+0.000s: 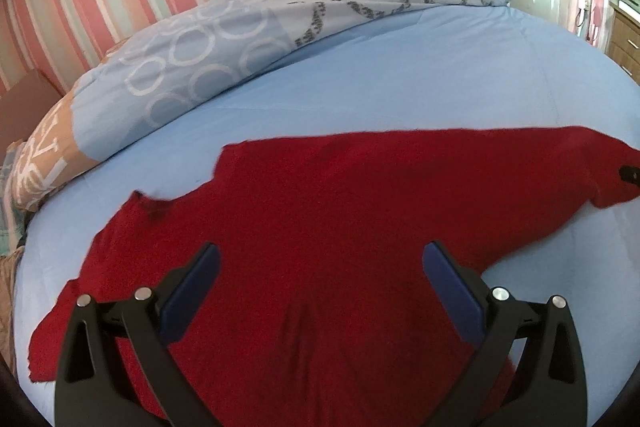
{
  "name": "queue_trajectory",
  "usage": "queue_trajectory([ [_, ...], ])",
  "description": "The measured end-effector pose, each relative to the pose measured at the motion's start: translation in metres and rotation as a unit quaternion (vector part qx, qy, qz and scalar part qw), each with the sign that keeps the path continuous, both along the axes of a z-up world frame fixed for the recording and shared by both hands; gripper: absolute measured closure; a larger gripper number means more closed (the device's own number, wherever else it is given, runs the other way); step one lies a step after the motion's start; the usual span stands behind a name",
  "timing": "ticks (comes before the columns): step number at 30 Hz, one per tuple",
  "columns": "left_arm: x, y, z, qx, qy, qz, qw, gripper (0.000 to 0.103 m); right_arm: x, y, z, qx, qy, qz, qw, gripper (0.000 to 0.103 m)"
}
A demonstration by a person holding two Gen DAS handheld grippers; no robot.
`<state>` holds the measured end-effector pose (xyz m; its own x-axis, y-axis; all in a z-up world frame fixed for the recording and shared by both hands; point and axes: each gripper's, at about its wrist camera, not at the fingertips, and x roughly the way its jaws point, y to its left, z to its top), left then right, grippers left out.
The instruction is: Fold small clothes
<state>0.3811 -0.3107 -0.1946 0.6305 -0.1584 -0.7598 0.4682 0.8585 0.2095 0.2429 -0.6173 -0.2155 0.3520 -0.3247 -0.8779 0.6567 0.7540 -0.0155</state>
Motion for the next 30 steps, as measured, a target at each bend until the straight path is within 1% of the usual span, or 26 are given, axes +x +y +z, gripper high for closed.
queue_trajectory([
  [5, 0.016, -0.026, -0.005, -0.009, -0.007, -0.012, 0.9999, 0.002, -0.014, -0.006, -0.001, -0.007, 0.003, -0.009, 1.000, 0.043],
  [9, 0.022, -0.044, -0.007, -0.009, -0.010, -0.021, 0.9997, 0.002, -0.026, -0.013, 0.001, 0.019, -0.013, -0.034, 0.999, 0.042],
  [10, 0.023, -0.046, -0.007, -0.011, -0.008, -0.022, 0.9997, 0.002, -0.028, -0.015, 0.002, 0.031, -0.022, -0.040, 0.998, 0.041],
  [11, 0.024, -0.049, -0.007, -0.015, -0.005, -0.023, 0.9996, 0.002, -0.027, -0.016, 0.000, 0.040, -0.027, -0.043, 0.998, 0.037],
  [12, 0.024, -0.050, -0.008, -0.016, -0.003, -0.024, 0.9996, 0.002, -0.023, -0.017, -0.004, 0.045, -0.025, -0.042, 0.998, 0.037],
  [13, 0.024, -0.052, -0.009, -0.017, -0.001, -0.026, 0.9995, 0.002, -0.020, -0.017, -0.006, 0.040, -0.021, -0.040, 0.998, 0.037],
  [14, 0.023, -0.054, -0.011, -0.016, 0.000, -0.028, 0.9995, 0.002, -0.015, -0.016, -0.007, 0.028, -0.021, -0.031, 0.999, 0.042],
  [15, 0.023, -0.057, -0.012, -0.013, 0.001, -0.030, 0.9995, 0.002, -0.009, -0.014, -0.007, 0.024, -0.019, -0.020, 0.999, 0.058],
  [16, 0.022, -0.058, -0.014, -0.010, 0.000, -0.032, 0.9994, 0.002, -0.007, -0.014, -0.007, 0.024, -0.018, -0.014, 0.999, 0.067],
  [17, 0.022, -0.059, -0.015, -0.007, -0.001, -0.034, 0.9994, 0.002, -0.003, -0.014, -0.007, 0.023, -0.017, -0.010, 1.000, 0.080],
  [18, 0.022, -0.060, -0.018, -0.005, 0.001, -0.036, 0.9993, 0.002, 0.000, -0.014, -0.007, 0.024, -0.015, -0.007, 1.000, 0.087],
  [21, 0.025, -0.061, -0.024, 0.001, 0.010, -0.035, 0.9994, 0.002, 0.004, -0.013, -0.006, 0.023, -0.018, 0.002, 1.000, 0.096],
  [24, 0.027, -0.058, -0.024, 0.009, 0.009, -0.032, 0.9994, 0.002, 0.003, -0.003, 0.009, 0.007, -0.044, 0.013, 0.999, 0.097],
  [26, 0.027, -0.049, -0.018, 0.010, 0.002, -0.031, 0.9995, 0.002, 0.004, 0.010, 0.025, -0.005, -0.063, 0.029, 0.998, 0.097],
  [29, 0.026, -0.031, -0.010, 0.016, -0.002, -0.025, 0.9996, 0.002, 0.019, 0.042, 0.051, -0.020, -0.092, 0.068, 0.993, 0.097],
  [30, 0.027, -0.020, -0.006, 0.017, -0.002, -0.022, 0.9996, 0.002, 0.029, 0.058, 0.063, -0.020, -0.104, 0.090, 0.990, 0.097],
])
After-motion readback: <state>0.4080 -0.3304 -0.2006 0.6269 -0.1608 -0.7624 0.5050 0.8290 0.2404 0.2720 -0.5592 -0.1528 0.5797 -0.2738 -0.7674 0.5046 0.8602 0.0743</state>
